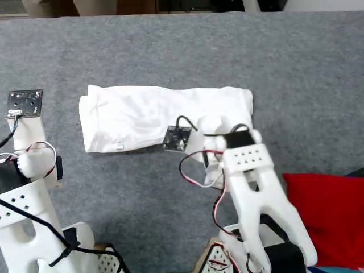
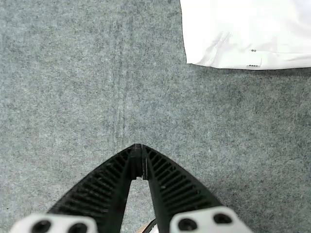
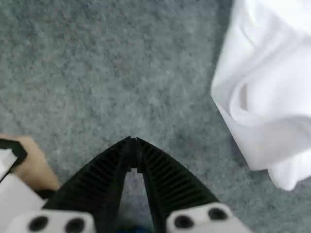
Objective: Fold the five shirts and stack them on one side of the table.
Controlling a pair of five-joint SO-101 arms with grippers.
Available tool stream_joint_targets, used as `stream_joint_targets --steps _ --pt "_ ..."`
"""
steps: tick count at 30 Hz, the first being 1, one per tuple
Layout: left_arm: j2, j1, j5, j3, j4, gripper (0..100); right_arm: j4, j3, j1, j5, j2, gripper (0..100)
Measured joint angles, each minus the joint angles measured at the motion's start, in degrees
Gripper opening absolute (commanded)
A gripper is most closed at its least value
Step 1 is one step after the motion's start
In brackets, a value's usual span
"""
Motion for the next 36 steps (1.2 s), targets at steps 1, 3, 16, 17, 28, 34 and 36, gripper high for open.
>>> stream_joint_targets --steps 1,3,16,17,28,34,36 --pt "0.0 0.0 0.0 0.0 0.0 2 -1.76 0.44 -0.09 -0.18 0.09 0.5" --pt "0.0 0.0 0.0 0.0 0.0 2 -4.92 0.44 -0.44 -0.35 1.85 0.5" --pt "0.0 -1.67 0.0 0.0 0.0 2 -10.73 -32.18 5.19 -0.35 44.31 0.5" --pt "0.0 -2.02 0.0 0.0 0.0 2 -8.62 -36.48 5.27 -0.35 46.86 0.5" --pt "0.0 -2.55 0.0 0.0 0.0 2 4.04 -69.27 5.27 -0.53 59.69 0.5" --pt "0.0 -2.55 0.0 0.0 0.0 2 4.22 -71.21 5.36 -0.53 67.87 0.5" --pt "0.0 -2.55 0.0 0.0 0.0 2 4.22 -72.35 5.54 -0.53 69.1 0.5"
